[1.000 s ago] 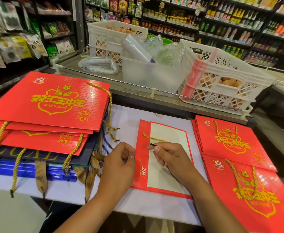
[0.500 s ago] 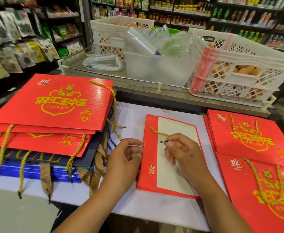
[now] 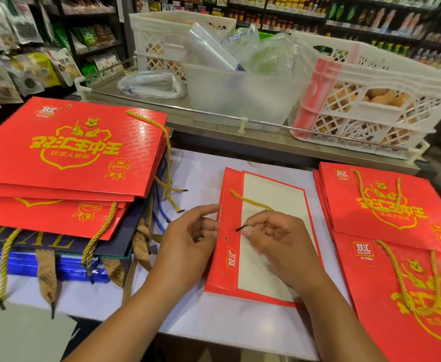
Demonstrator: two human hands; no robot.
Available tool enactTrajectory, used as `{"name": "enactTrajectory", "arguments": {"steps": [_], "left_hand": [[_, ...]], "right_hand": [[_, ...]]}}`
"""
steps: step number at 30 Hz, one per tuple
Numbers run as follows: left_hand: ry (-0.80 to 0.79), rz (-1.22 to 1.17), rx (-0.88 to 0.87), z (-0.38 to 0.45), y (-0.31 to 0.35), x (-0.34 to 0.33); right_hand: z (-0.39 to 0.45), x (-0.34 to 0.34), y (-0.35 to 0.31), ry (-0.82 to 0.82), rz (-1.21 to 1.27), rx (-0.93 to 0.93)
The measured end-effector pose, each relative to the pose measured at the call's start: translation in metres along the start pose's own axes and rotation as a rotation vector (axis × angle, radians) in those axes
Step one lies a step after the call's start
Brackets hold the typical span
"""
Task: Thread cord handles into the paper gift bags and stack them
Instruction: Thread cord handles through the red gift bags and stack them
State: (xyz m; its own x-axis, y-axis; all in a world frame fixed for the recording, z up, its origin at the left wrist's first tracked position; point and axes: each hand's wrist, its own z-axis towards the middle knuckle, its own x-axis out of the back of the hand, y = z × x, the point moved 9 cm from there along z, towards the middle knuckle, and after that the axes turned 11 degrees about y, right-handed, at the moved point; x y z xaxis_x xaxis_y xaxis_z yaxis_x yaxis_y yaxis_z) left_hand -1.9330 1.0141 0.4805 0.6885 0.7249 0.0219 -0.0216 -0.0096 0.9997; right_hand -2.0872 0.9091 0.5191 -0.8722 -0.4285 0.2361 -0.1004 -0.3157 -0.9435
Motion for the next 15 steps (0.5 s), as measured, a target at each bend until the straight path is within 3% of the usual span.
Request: {"name": "enactTrajectory", "arguments": {"steps": [15], "left_hand": [[-0.024,0.038,-0.004,-0.0016,-0.0009,-0.0014]], "right_hand": [[-0.0053,-0.0058,0.0084,-0.045,-0.137,-0.038]]}}
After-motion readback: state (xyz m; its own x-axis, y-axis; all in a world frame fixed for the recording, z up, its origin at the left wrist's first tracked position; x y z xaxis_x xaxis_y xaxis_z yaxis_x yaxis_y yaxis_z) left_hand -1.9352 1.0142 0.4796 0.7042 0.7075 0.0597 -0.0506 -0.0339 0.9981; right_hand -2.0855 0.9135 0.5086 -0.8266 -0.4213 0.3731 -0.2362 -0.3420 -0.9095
